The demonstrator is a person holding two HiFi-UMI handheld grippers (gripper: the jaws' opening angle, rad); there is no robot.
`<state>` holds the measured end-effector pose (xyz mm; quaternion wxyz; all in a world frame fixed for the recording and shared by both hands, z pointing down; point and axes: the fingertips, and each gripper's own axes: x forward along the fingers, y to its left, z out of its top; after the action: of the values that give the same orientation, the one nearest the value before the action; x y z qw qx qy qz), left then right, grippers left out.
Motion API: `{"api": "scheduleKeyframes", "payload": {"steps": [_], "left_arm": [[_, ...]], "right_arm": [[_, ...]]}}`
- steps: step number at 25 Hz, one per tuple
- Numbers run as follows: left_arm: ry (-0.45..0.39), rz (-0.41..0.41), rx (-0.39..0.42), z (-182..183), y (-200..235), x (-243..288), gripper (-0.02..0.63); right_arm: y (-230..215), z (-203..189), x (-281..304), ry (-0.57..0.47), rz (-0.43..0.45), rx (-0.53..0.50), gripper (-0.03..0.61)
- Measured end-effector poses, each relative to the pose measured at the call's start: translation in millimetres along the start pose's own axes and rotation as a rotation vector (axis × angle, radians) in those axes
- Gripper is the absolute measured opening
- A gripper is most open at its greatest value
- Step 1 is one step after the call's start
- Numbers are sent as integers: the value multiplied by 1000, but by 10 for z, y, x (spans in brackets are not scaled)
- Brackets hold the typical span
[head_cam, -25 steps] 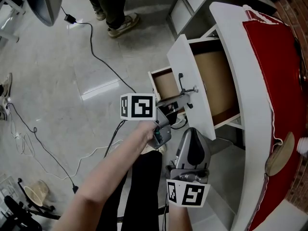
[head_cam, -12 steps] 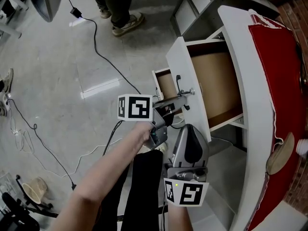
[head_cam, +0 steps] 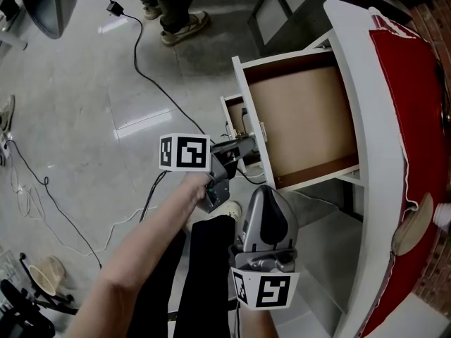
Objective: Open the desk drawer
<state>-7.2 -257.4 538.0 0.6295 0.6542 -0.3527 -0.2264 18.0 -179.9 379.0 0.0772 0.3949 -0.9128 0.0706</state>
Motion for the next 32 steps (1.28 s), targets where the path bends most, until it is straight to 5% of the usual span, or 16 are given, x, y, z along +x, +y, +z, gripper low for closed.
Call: {"api": "scheduleKeyframes", "payload": {"steps": [4,19,24,32], "left_arm": [[7,66,1,-23,253,-13,25],[-128,96,29,70,341,-109,29],[-79,138,94,16,353,-196,34],[-39,149,85,-178,374,-505,54]], "right_arm": [[64,40,-21,-21,16,11,20],[-132,88,-14,-39,-20,-8,19],[-88,90,-19,-40,-20,-5,18],[20,167,-12,-39,-22,-13,20]]}}
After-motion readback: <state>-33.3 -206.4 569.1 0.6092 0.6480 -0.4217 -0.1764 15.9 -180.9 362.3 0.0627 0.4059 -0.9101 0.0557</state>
